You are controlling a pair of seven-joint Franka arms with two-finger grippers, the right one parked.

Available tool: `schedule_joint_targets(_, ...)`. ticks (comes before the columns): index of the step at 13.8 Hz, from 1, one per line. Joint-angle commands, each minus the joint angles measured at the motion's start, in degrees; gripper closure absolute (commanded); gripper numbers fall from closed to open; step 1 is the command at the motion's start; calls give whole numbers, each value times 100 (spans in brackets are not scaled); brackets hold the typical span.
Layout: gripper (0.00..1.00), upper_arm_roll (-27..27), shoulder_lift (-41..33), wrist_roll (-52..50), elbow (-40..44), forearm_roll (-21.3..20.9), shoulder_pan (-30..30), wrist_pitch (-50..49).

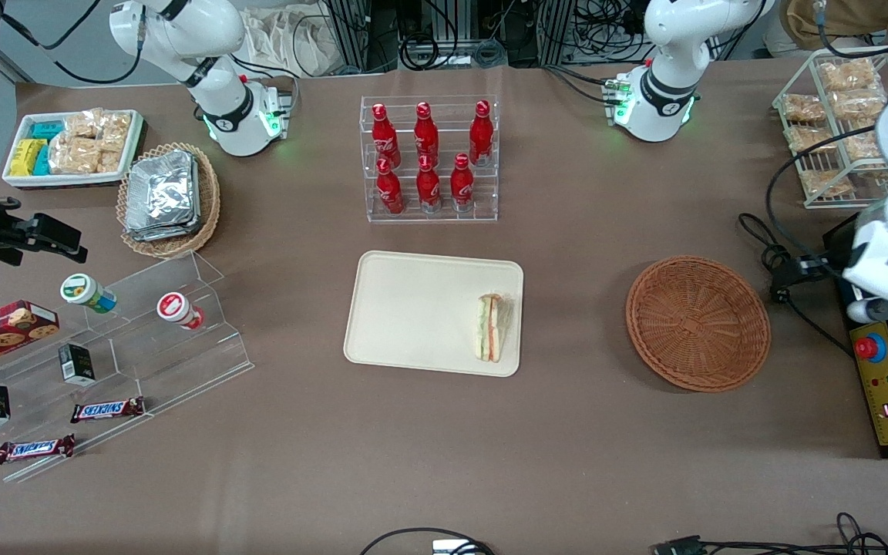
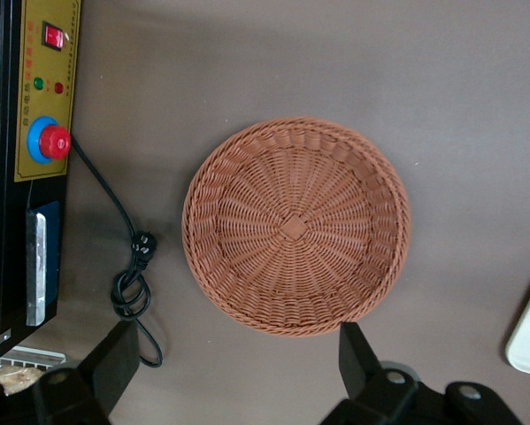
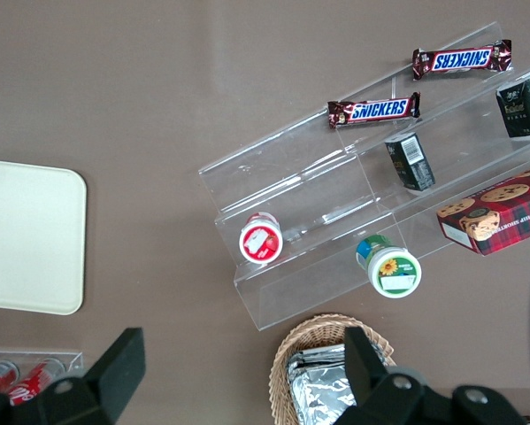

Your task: Place sandwich from basket to tray

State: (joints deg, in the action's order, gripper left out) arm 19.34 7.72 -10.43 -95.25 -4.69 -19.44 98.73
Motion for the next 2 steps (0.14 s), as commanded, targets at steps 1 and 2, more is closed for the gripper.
schedule_joint_targets(1, 0, 97, 554, -177, 839, 117, 19, -546)
schedule_joint_targets(2, 0, 105, 582, -265, 902, 117, 54, -635)
